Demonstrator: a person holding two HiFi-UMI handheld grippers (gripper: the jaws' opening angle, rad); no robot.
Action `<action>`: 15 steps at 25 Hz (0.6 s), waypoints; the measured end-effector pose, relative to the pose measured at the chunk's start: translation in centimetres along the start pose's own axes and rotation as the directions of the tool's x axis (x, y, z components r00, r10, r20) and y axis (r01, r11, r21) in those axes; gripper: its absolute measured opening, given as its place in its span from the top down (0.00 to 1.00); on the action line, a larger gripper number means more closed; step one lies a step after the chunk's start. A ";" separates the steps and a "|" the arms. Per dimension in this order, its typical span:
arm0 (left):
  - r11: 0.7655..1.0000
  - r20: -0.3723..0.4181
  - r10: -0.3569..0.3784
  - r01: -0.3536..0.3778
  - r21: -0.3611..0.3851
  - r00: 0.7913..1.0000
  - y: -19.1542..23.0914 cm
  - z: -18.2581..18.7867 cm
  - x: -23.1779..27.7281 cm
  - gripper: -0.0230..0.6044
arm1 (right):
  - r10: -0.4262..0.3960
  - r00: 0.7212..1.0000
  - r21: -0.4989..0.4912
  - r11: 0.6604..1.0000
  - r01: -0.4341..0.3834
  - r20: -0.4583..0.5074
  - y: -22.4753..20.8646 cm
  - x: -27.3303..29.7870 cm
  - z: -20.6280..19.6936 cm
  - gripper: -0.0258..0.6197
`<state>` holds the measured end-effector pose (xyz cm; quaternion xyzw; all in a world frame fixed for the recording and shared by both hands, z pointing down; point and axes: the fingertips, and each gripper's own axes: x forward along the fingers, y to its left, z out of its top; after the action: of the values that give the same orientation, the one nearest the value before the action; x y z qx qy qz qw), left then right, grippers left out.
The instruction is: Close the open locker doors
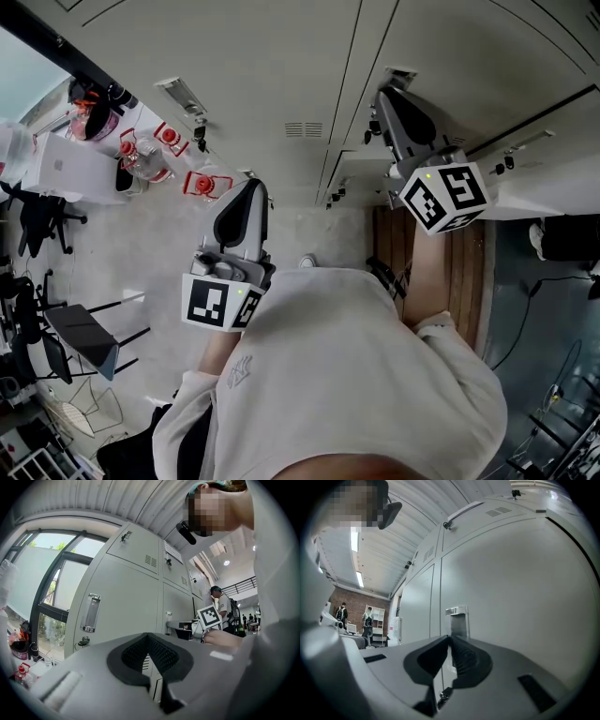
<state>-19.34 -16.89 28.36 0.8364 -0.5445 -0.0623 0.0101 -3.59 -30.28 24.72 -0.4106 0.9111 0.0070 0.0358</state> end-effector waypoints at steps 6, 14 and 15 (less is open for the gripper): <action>1.000 0.000 -0.005 0.005 0.002 1.000 -0.1 0.0 0.6 0.96 | 0.017 1.000 0.012 1.000 -0.017 -0.001 0.0 0.1 0.0 0.91; 1.000 0.009 -0.018 0.018 0.019 1.000 -0.8 0.5 1.2 0.96 | 0.005 1.000 0.002 1.000 -0.005 0.016 -0.1 0.0 -0.1 0.91; 1.000 0.011 -0.015 0.015 0.021 1.000 -0.9 0.6 1.2 0.96 | 0.003 1.000 0.002 1.000 -0.003 0.019 -0.1 -0.1 -0.1 0.91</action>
<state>-18.14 -17.58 27.57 0.8402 -0.5388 -0.0614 -0.0022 -3.48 -30.31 24.79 -0.4090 0.9114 0.0099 0.0449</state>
